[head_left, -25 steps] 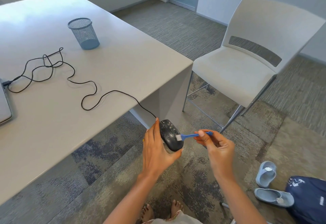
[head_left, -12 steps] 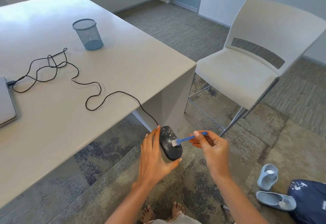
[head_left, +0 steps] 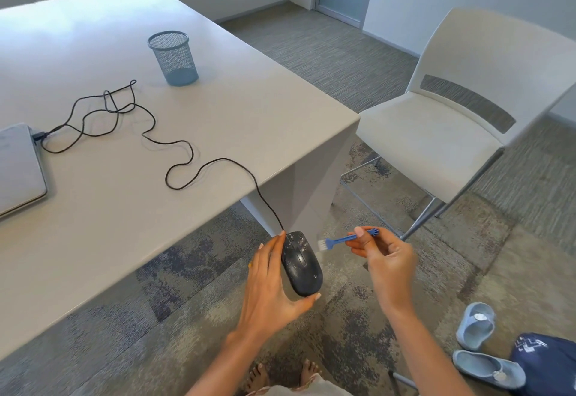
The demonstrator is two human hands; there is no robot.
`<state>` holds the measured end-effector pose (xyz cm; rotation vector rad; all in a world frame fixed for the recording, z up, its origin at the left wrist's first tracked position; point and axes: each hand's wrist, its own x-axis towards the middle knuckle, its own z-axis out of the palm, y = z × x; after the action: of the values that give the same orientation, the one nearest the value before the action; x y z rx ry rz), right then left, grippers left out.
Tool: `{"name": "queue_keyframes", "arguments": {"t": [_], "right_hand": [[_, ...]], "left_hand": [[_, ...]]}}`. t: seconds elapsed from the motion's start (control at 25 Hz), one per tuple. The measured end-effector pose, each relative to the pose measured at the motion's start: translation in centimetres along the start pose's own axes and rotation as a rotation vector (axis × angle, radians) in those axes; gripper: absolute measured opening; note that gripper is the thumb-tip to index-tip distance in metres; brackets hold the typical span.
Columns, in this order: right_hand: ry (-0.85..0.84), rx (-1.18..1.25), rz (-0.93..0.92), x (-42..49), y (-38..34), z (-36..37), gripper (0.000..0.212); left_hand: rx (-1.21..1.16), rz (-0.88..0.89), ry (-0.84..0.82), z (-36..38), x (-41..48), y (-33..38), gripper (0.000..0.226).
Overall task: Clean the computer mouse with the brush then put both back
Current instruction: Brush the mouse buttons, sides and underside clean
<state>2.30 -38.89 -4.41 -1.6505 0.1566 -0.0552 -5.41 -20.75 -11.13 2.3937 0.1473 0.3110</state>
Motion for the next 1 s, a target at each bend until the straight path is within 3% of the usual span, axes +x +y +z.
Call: {"name": "queue_keyframes", "arguments": {"t": [0.2, 0.36, 0.48, 0.64, 0.76, 0.88, 1.0], "right_hand": [[-0.115, -0.041, 0.002, -0.4, -0.5, 1.3, 0.011], [-0.047, -0.076, -0.044, 0.3, -0.8, 1.3, 0.010], [-0.127, -0.096, -0.028, 0.1, -1.2, 2.1, 0.012], [-0.087, -0.170, -0.080, 0.7, -1.7, 2.6, 0.011], [-0.189, -0.137, -0.008, 1.0, -2.2, 3.4, 0.013], [-0.154, -0.252, -0.074, 1.2, -2.5, 3.7, 0.013], [-0.198, -0.174, -0.022, 1.5, -2.9, 4.0, 0.012]], "left_hand": [[-0.006, -0.012, -0.026, -0.3, -0.3, 0.0, 0.121], [-0.014, -0.012, -0.027, -0.3, -0.5, -0.1, 0.121], [-0.013, -0.007, -0.025, -0.3, -0.6, -0.4, 0.121], [-0.010, 0.002, -0.032, -0.4, -0.7, -0.6, 0.121], [0.006, 0.011, -0.030, -0.5, -0.9, -0.7, 0.120], [0.024, 0.018, -0.032, -0.6, -1.0, -0.7, 0.120], [0.012, 0.041, -0.016, -0.9, -1.1, -0.7, 0.118]]}}
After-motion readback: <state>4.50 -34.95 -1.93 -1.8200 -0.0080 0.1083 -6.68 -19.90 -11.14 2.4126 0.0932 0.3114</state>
